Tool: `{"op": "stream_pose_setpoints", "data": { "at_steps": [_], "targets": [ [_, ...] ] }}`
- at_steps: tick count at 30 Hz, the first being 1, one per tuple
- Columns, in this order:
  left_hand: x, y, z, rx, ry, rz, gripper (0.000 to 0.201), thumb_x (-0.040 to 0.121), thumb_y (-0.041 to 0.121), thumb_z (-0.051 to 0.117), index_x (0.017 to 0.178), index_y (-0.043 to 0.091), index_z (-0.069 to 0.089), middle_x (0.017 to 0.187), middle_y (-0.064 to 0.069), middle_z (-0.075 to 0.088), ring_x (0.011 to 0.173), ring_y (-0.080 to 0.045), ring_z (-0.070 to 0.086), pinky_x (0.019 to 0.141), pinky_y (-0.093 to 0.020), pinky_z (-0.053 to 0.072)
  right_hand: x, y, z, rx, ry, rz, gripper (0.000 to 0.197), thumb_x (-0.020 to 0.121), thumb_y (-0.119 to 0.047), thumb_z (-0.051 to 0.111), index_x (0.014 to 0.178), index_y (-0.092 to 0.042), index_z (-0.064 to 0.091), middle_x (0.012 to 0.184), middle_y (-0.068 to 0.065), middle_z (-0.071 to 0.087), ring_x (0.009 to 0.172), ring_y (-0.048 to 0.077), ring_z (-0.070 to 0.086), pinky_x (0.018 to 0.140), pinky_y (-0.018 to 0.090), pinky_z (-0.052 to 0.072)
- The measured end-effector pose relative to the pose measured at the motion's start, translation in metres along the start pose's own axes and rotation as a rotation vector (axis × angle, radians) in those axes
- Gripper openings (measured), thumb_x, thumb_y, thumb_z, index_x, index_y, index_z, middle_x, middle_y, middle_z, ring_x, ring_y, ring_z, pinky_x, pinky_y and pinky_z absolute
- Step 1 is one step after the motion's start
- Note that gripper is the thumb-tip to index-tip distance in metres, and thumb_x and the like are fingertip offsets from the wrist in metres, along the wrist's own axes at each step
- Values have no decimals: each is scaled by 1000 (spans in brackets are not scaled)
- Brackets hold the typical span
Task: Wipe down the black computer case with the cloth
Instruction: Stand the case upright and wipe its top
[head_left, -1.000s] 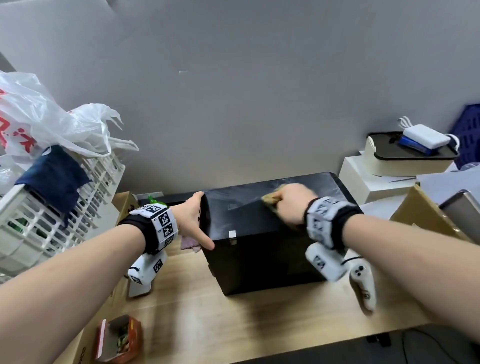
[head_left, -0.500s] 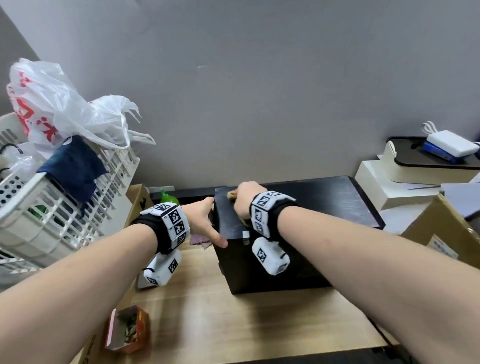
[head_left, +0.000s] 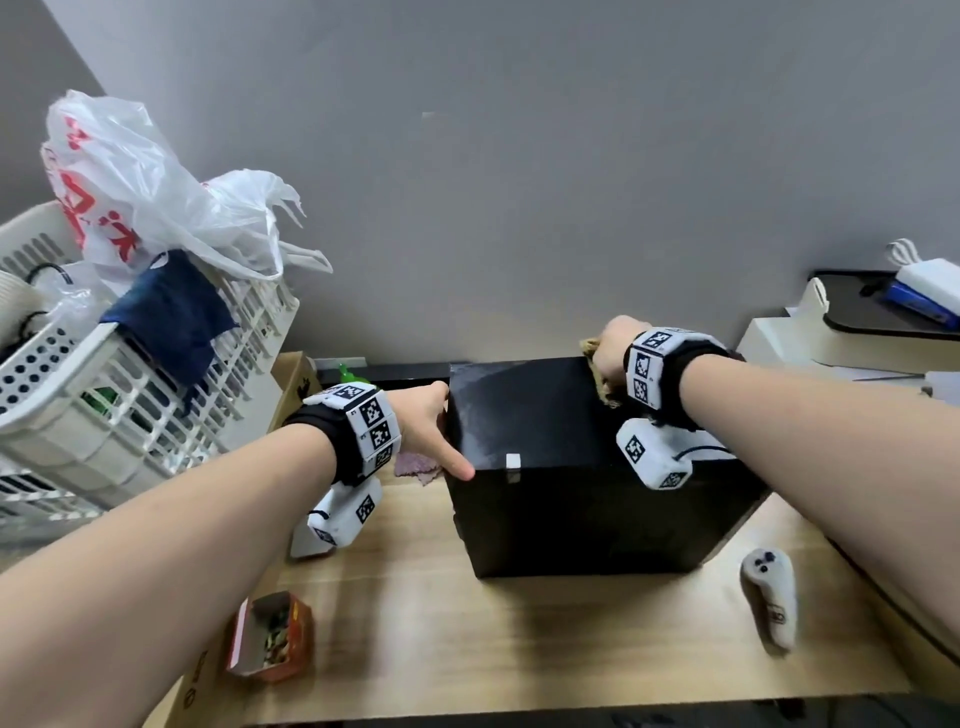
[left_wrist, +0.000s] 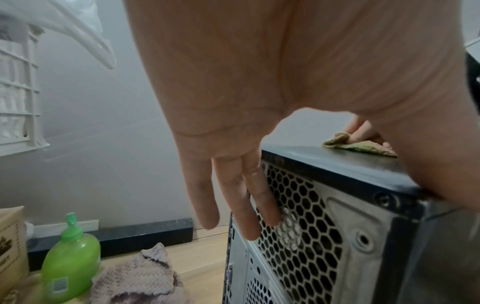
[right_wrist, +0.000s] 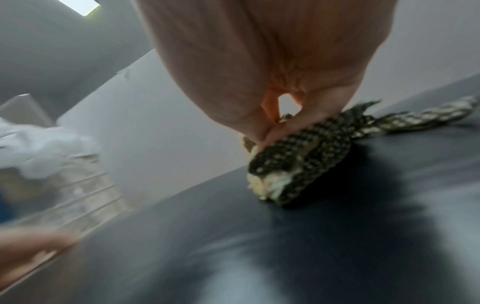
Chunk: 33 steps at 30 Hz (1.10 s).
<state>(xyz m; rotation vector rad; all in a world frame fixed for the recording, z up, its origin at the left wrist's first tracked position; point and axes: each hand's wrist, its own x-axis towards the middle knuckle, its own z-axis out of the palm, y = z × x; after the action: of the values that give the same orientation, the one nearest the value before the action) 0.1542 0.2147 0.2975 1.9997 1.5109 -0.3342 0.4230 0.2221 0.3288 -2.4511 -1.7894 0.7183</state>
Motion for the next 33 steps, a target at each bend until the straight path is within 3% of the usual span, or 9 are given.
{"op": "stream_pose_setpoints", "data": {
  "at_steps": [3,7,10,13,15,19,23,29,33],
  "targets": [
    [1,0,-1,17,29,11,106,37,70,86,123,20,48,106,9,64,112,-15,58,101,-41,49,-9,-59,32,34,-25,-225,19,80,-13,59,96,-11,70,96,7,71,74,23,52,75,29,50],
    [-4,6,2,54,-30,62,42,58,60,84,80,27,70,72,10,74,77,-14,71,83,-35,58,-27,-121,63,-22,-76,-432,28,83,-19,60,110,-17,68,110,10,68,88,33,62,84,35,52],
    [-4,6,1,126,-137,-14,70,47,74,76,88,18,73,86,-7,76,72,-17,70,77,-31,59,-31,-121,67,-101,-128,-510,24,80,-18,62,101,-25,71,102,-1,71,89,26,68,79,29,54],
    [-1,8,-5,243,-251,-114,82,35,76,83,98,23,72,93,-2,76,85,-18,72,86,-36,59,-47,-88,73,-113,-147,-563,16,82,-19,62,85,-33,71,95,-9,68,89,20,68,81,27,55],
    [-1,14,-12,339,-275,-184,86,40,70,85,109,20,67,100,1,73,90,-17,69,89,-37,57,-60,-62,81,-150,-130,-574,24,85,-21,59,102,-34,70,102,-5,67,89,22,66,83,32,56],
    [-1,36,-24,485,-102,-203,113,29,76,83,119,17,50,106,3,66,96,-17,63,89,-36,54,-53,-10,77,-108,-39,-456,32,83,-25,56,112,-28,68,112,-1,65,93,25,65,85,37,56],
    [-2,67,-25,576,74,-118,125,26,75,84,126,15,37,121,-3,50,113,-24,55,92,-41,51,-30,62,47,-90,55,-251,49,75,-19,56,117,-43,61,120,-4,62,106,26,63,92,37,53],
    [-1,94,-3,574,143,-49,131,26,79,81,130,13,36,124,-7,46,117,-25,47,99,-43,47,-7,143,8,-188,129,-16,17,77,-18,51,84,-31,60,101,4,61,85,26,60,83,34,53],
    [-3,92,12,576,202,-44,141,26,76,83,138,10,29,130,-8,40,126,-27,36,104,-47,43,23,147,-5,-159,168,-57,30,80,-24,51,101,-40,66,111,7,59,96,33,62,93,39,51]
  ]
}}
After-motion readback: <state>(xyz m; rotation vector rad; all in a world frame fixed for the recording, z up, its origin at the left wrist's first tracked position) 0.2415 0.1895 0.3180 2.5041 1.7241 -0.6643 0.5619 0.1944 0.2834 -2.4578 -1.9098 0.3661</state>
